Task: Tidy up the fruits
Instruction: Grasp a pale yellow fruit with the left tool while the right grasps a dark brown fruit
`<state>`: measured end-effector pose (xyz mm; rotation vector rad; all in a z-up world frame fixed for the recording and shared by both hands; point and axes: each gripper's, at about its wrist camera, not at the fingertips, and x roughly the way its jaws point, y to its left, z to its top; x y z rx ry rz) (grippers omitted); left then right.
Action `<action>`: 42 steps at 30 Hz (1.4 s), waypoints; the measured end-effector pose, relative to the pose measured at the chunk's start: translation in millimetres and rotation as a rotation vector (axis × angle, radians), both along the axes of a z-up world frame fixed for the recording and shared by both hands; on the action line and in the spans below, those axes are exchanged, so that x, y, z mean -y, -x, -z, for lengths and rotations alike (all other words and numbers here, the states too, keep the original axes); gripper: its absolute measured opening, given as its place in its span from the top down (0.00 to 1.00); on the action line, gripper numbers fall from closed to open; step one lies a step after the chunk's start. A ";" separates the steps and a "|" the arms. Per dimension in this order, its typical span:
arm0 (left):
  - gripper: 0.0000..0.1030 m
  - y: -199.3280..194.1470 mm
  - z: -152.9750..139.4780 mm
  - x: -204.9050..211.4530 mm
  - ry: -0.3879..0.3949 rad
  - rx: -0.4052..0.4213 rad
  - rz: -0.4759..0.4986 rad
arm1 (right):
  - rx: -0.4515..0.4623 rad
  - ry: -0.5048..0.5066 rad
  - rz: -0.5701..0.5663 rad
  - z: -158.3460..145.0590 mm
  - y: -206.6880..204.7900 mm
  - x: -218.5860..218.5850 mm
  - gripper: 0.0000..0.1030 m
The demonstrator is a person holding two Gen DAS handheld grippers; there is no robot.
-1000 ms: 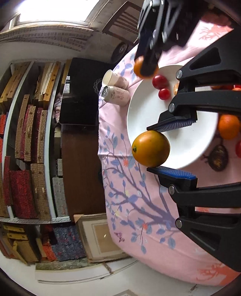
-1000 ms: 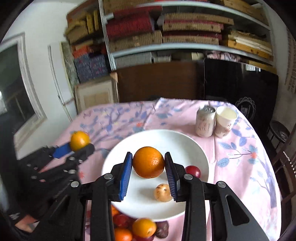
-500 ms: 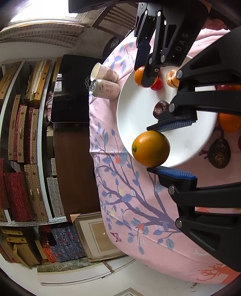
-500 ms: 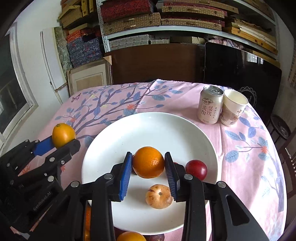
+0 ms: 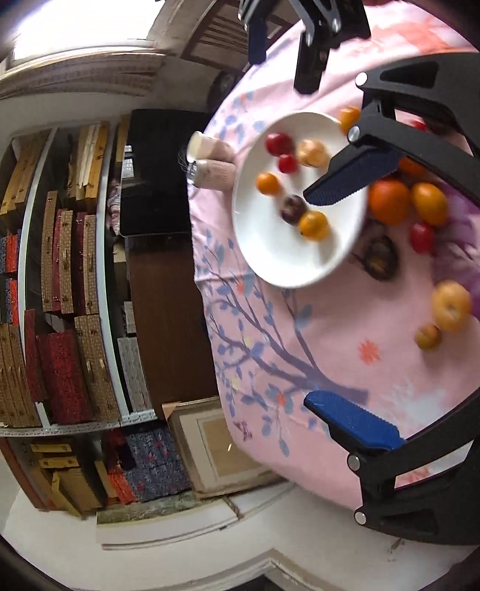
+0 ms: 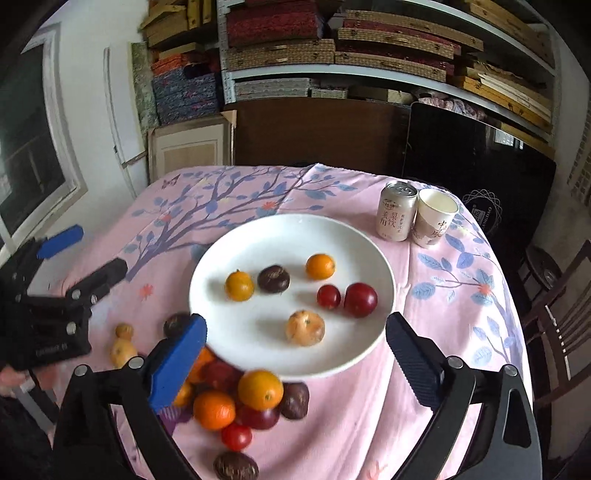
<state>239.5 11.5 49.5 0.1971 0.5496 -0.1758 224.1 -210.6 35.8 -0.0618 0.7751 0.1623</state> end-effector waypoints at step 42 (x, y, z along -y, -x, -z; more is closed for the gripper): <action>0.59 -25.7 49.6 -3.5 0.113 -0.264 0.225 | 0.040 -0.152 -0.078 33.2 32.8 12.6 0.59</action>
